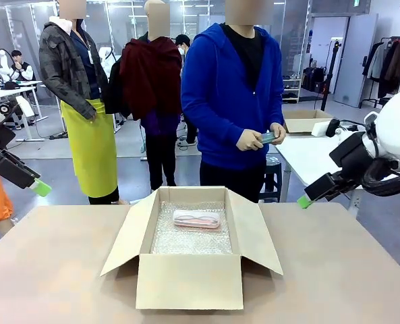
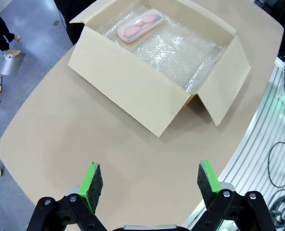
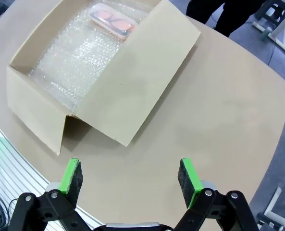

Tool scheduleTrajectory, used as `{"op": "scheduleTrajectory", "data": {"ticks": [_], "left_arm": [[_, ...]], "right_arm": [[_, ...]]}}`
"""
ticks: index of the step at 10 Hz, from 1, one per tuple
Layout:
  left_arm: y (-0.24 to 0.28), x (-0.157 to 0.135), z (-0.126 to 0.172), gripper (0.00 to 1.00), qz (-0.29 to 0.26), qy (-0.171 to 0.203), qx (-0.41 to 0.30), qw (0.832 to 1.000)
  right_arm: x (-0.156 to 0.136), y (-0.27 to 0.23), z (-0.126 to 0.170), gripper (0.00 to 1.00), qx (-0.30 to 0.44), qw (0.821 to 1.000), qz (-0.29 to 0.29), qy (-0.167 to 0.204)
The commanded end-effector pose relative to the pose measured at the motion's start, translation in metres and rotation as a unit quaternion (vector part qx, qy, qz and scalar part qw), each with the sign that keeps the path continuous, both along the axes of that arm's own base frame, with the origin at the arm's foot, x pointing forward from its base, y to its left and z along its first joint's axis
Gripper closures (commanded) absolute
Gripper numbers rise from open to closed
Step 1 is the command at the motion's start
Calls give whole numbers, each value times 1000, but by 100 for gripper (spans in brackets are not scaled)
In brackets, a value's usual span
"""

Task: Pack the glasses set securely to prepare it for shipping.
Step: Put the Glasses case from the right side of the table into the Package Box.

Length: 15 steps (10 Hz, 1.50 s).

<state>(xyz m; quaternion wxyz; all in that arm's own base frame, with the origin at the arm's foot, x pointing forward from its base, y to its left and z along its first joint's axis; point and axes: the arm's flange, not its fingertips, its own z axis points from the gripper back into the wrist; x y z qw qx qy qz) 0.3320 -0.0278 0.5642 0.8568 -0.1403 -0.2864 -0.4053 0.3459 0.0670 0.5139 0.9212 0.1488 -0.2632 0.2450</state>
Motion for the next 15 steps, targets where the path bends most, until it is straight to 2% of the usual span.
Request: {"op": "scheduleTrajectory", "data": {"ticks": [1,15], "left_arm": [[2,0,2,0,-10,-4,-8,1000],[2,0,2,0,-10,-4,-8,1000]], "right_arm": [[3,-1,-1,0,-2,1000,-1,-6],[3,-1,-1,0,-2,1000,-1,-6]]}}
